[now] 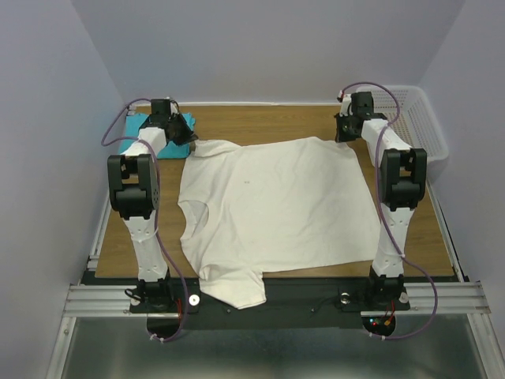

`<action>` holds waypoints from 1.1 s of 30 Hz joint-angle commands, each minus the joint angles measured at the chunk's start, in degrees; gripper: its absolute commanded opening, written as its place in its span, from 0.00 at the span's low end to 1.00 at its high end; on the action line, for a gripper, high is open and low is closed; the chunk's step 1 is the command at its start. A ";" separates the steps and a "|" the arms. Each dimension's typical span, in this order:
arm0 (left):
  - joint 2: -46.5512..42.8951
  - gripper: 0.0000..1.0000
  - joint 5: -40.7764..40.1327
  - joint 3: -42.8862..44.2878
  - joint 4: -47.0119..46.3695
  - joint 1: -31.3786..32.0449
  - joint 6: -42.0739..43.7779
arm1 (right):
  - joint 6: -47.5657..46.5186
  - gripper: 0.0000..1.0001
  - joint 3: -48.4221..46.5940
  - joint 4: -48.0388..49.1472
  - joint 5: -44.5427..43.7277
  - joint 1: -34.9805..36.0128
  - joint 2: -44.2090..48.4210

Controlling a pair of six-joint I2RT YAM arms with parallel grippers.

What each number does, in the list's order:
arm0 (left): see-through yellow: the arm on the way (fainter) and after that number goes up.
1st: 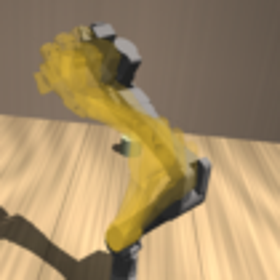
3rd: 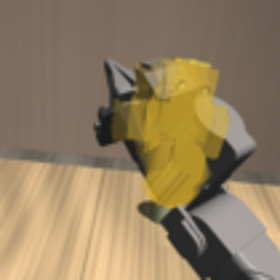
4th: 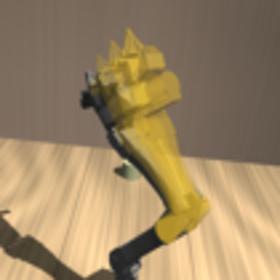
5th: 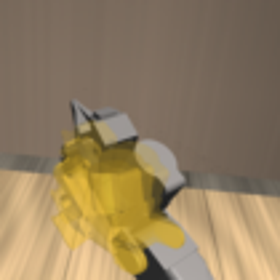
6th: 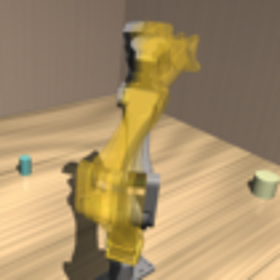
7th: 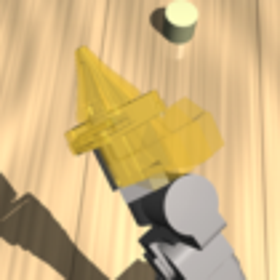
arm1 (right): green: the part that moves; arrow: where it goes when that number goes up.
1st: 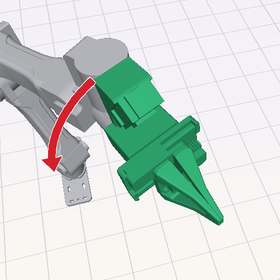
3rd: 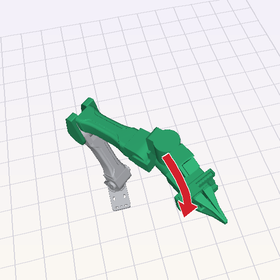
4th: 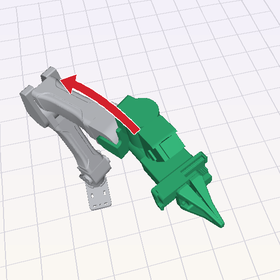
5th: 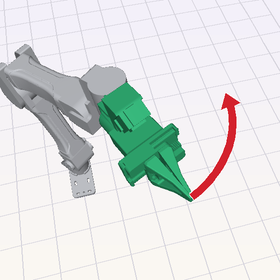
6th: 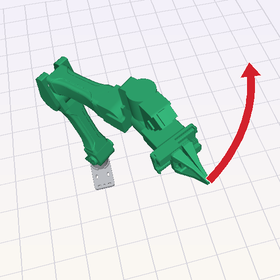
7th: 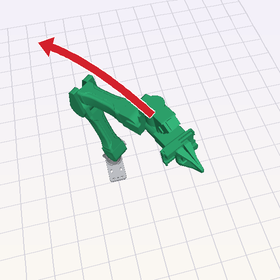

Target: Fold and stack the t-shirts

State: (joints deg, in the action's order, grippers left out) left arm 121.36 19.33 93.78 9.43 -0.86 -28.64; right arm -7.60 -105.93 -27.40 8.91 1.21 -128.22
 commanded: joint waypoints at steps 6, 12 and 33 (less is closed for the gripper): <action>-15.87 0.00 0.09 -4.02 -15.56 -0.37 17.64 | 3.98 0.01 -9.11 3.40 7.78 -0.95 8.60; -32.12 0.00 6.06 -20.64 -38.74 -0.45 25.74 | 7.07 0.01 -12.63 5.51 14.63 -5.16 13.26; -59.21 0.00 4.49 -31.37 -55.13 -3.53 22.93 | 9.62 0.01 -8.85 9.64 32.32 -13.60 36.11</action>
State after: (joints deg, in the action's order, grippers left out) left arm 67.75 25.89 62.30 -36.93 -4.16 -4.82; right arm 0.21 -113.43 -22.13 39.29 -11.86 -96.55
